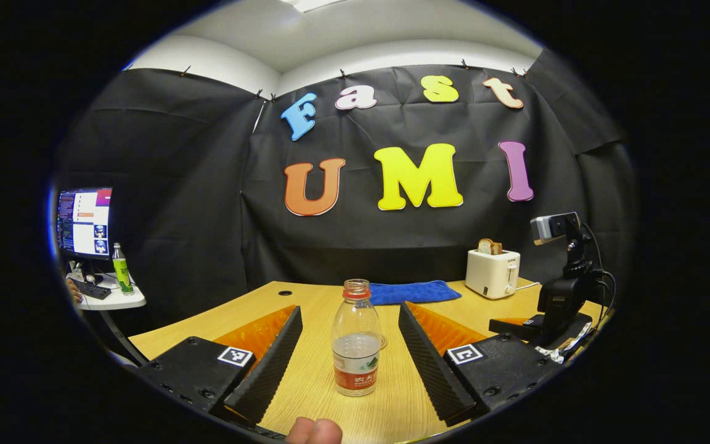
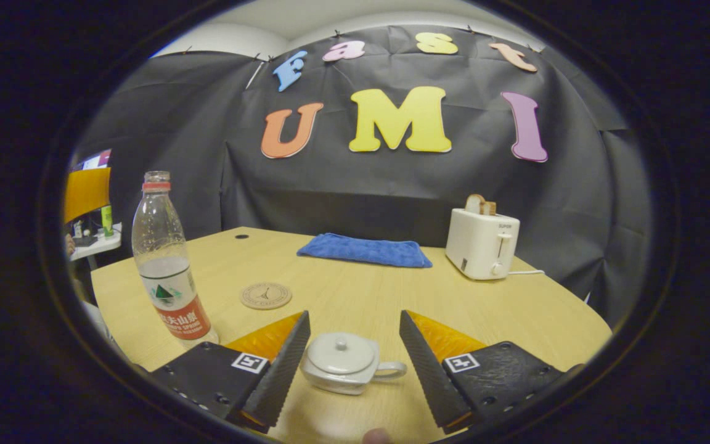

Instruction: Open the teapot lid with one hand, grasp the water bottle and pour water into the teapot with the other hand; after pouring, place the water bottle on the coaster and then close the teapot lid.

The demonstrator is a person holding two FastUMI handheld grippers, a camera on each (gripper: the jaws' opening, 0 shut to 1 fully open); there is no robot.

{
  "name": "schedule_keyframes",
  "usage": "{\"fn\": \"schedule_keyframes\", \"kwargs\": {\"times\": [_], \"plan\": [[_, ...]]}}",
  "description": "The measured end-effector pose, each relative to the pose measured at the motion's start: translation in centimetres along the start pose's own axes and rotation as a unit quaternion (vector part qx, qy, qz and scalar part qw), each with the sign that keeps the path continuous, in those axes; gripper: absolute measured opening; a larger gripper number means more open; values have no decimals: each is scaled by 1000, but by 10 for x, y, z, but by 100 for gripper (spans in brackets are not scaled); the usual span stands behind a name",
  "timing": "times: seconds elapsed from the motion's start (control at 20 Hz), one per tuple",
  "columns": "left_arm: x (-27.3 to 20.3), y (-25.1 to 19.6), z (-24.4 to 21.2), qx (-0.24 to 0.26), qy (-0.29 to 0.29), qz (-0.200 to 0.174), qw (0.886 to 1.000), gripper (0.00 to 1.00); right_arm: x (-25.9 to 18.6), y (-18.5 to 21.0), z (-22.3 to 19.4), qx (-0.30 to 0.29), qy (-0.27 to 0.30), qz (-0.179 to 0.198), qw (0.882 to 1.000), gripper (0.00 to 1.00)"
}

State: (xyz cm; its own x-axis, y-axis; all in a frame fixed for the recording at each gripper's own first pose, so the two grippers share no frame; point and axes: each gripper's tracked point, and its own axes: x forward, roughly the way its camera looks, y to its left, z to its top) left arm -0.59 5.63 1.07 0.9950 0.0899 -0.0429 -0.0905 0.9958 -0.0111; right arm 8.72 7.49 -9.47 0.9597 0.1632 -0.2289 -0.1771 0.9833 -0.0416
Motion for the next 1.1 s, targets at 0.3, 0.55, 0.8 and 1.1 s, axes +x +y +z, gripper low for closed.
{"fn": "schedule_keyframes", "kwargs": {"times": [0.3, 0.55, 0.8, 1.1], "plan": [[4, -1, -13, -10, 26, -11, 1000, 99, 10, 9, -6, -12, 13, 12, 1000, 43], [6, 2, -17, -20, 33, -13, 999, 99, 7, 6, -6, -6, 18, 6, 1000, 43], [7, 5, -26, -22, 45, -16, 999, 99, 16, 7, -5, 16, 19, 29, 999, 2], [4, -2, -74, -24, 101, -53, 993, 99, 14, 5, -1, 5, 11, 37, 999, 0]]}}
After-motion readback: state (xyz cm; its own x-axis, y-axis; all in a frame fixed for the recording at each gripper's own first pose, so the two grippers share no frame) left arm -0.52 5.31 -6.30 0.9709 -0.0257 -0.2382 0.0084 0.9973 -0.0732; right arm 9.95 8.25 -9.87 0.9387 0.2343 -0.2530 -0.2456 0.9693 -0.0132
